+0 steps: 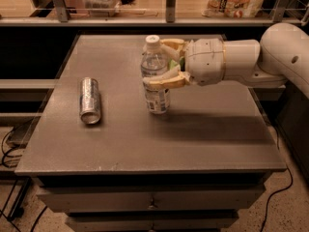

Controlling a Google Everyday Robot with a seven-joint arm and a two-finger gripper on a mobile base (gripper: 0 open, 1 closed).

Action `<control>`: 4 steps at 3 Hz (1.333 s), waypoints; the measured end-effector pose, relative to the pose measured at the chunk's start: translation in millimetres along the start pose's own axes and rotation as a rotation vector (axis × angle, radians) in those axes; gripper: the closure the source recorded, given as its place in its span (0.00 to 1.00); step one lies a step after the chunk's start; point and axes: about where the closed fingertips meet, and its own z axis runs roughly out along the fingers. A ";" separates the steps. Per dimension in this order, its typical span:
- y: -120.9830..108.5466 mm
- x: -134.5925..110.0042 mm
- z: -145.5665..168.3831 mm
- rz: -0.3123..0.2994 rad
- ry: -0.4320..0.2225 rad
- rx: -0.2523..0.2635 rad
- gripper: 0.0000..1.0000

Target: Place blue plastic bottle upright

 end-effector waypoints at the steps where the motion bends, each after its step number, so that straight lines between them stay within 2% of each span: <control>1: 4.0 4.7 -1.0 -0.010 0.008 -0.005 0.35; 2: 6.5 8.3 -2.8 -0.009 0.008 0.003 0.12; 3: 10.5 12.3 -4.7 0.006 0.015 0.019 0.00; 4: 10.5 12.3 -4.6 0.006 0.014 0.019 0.00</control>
Offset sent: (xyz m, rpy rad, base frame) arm 0.0001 -0.0127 -0.0162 0.0011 -0.0091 -0.0258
